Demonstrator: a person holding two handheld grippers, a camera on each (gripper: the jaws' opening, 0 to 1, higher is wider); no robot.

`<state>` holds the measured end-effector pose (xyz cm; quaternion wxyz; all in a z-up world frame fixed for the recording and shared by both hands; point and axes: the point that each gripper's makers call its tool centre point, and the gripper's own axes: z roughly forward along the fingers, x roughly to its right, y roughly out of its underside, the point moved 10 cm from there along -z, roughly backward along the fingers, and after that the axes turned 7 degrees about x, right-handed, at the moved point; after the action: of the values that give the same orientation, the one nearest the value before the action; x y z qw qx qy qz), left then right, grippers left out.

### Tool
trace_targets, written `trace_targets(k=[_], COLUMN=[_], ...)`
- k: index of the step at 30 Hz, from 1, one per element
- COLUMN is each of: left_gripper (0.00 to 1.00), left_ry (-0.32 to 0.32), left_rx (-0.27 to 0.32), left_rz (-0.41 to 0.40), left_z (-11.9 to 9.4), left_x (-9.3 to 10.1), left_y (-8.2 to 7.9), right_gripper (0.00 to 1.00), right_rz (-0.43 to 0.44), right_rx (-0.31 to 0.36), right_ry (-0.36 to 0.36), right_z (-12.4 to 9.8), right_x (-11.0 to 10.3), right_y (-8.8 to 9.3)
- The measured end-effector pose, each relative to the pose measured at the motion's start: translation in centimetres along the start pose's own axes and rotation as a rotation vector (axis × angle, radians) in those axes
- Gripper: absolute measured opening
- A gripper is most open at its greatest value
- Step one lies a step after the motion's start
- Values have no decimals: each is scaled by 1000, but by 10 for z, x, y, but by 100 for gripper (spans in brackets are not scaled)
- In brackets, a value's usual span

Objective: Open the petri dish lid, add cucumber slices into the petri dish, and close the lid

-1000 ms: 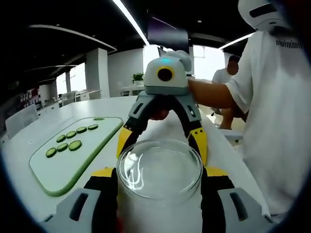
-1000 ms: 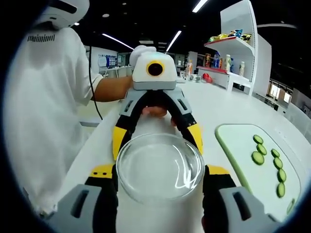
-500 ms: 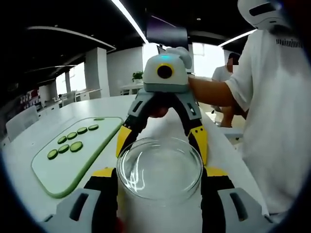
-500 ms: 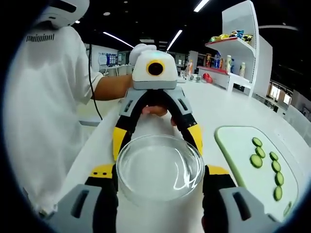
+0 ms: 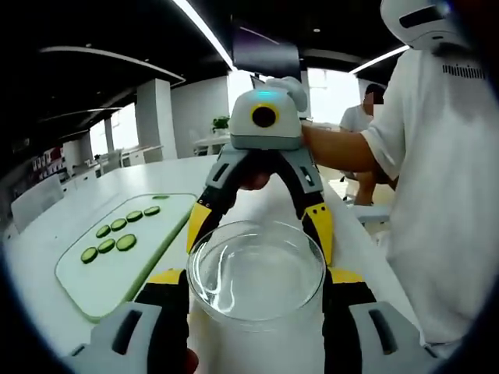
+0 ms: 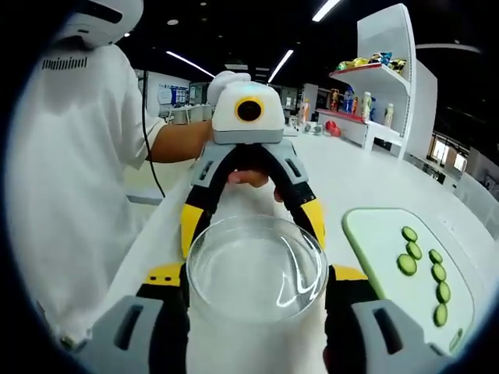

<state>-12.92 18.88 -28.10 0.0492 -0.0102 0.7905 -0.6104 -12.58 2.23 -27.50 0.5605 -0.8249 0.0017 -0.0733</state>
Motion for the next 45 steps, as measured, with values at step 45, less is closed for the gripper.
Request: trace_targets(k=[45], left_gripper=[69], left_ry=[-96], left_rx=[25], left_rz=[30], left_z=[-51], left_x=[5], left_y=[-13], right_gripper=[70], right_rz=[-59], right_rx=[45], right_ry=[-75], right_z=[33], right_x=[6], right_y=[-41])
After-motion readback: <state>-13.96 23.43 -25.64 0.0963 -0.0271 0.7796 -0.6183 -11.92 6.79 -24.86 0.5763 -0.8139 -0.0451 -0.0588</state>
